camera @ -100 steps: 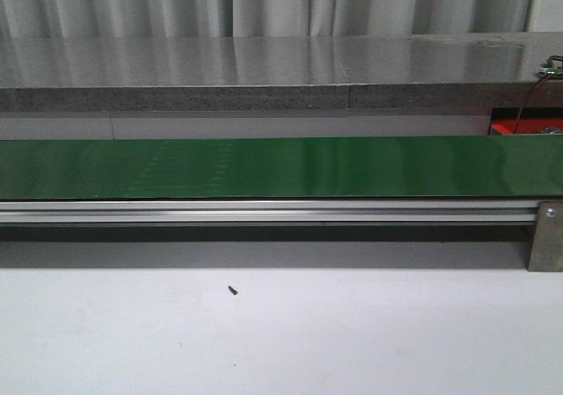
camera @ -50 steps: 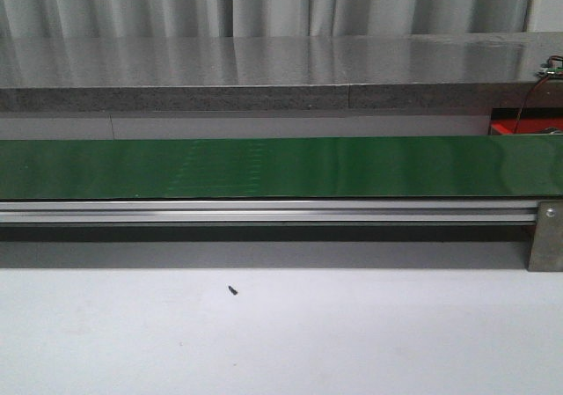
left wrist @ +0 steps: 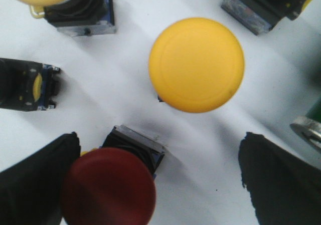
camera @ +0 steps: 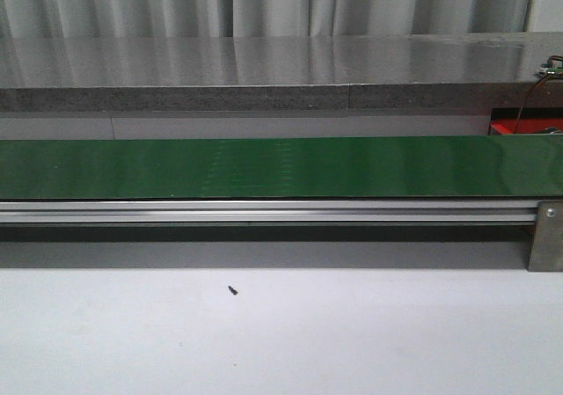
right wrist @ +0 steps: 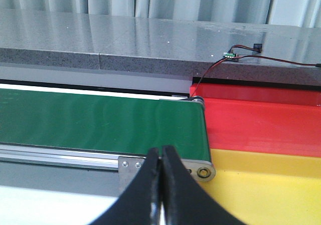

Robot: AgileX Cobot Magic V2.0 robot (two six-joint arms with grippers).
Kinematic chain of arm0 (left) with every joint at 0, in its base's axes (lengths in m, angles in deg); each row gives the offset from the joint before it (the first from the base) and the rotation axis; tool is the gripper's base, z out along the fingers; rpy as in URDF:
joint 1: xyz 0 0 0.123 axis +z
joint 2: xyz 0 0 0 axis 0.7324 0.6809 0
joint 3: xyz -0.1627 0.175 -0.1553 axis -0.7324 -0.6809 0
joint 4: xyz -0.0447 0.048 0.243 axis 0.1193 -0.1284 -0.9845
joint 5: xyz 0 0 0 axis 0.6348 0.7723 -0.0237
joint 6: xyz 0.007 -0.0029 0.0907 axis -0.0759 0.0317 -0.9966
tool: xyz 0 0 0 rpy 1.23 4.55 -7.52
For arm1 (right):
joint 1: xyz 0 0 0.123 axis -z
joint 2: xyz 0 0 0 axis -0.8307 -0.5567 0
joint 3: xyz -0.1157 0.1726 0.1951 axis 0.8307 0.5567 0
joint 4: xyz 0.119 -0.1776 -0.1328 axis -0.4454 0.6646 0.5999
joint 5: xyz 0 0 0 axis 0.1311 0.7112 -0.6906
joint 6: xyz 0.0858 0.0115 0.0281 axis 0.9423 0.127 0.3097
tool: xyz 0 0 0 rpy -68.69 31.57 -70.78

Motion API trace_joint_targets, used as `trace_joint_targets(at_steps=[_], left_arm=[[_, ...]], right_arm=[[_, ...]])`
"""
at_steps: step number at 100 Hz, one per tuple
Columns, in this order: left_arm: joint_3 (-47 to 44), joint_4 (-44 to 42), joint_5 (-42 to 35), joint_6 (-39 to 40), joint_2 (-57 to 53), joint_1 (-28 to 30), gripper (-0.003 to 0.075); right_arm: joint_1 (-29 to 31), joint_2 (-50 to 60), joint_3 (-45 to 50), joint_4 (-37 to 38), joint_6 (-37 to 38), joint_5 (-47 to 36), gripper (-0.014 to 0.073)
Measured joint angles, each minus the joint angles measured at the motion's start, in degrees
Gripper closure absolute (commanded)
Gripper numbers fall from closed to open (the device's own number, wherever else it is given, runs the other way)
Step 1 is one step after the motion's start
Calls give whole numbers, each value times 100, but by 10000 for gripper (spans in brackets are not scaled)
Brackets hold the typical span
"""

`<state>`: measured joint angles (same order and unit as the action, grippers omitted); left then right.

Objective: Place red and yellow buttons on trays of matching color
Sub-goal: 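Grasp a red push button with the left gripper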

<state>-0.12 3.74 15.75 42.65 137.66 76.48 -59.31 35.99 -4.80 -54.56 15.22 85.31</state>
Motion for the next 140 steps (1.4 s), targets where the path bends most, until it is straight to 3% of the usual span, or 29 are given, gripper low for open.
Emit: trace_joint_targets(at_steps=[73, 115, 140], left_arm=[[24, -138, 133, 0, 0, 0, 501], [670, -137, 1085, -87, -394, 0, 514], [1246, 1277, 1573, -1369, -886, 0, 514]], right_arm=[[0, 0, 0, 0, 0, 0, 662], [0, 0, 0, 0, 0, 0, 662], [0, 0, 0, 0, 0, 0, 662]])
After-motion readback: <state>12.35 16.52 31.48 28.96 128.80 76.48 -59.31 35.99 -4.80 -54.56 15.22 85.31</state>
